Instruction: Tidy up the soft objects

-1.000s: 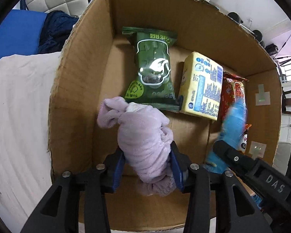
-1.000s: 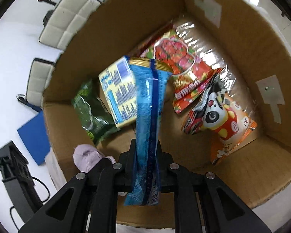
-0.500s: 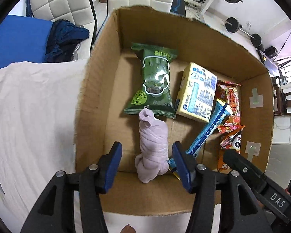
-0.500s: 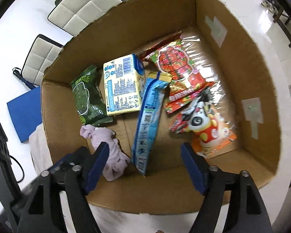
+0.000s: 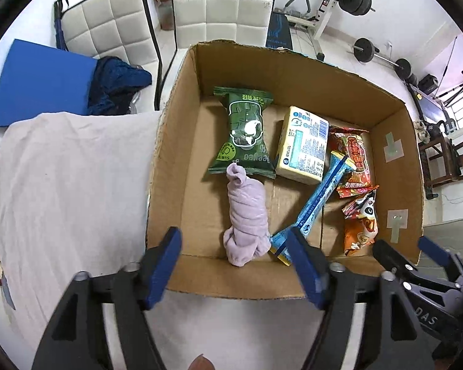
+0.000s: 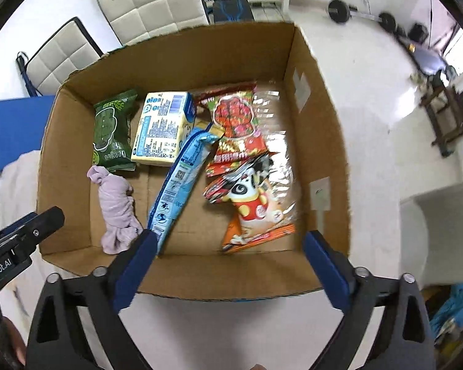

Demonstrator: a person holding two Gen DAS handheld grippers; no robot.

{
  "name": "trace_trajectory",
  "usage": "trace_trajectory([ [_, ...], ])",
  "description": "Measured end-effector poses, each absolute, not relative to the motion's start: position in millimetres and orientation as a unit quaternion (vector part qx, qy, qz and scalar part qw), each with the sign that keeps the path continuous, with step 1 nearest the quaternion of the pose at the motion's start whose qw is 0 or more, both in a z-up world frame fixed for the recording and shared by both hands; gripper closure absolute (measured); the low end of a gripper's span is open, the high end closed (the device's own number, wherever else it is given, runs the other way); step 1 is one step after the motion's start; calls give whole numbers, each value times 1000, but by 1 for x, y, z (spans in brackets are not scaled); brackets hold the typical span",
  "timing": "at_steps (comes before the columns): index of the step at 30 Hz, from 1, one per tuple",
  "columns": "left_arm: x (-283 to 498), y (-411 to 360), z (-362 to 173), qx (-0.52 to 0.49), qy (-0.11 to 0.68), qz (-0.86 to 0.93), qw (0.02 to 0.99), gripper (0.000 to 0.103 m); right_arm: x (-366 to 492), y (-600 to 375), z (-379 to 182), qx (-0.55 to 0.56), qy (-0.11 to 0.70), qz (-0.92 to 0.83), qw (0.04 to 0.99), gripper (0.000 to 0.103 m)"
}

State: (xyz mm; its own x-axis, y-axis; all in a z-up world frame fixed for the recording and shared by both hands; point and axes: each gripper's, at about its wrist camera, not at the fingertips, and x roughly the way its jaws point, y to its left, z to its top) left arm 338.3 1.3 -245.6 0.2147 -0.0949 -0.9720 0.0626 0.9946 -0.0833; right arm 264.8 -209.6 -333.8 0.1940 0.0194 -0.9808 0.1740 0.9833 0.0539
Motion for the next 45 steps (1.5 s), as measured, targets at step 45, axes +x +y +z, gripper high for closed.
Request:
trace_trajectory([
  [45, 103, 2, -16, -3, 466, -39, 884, 8, 4, -201, -46, 63, 461, -9, 885, 0],
])
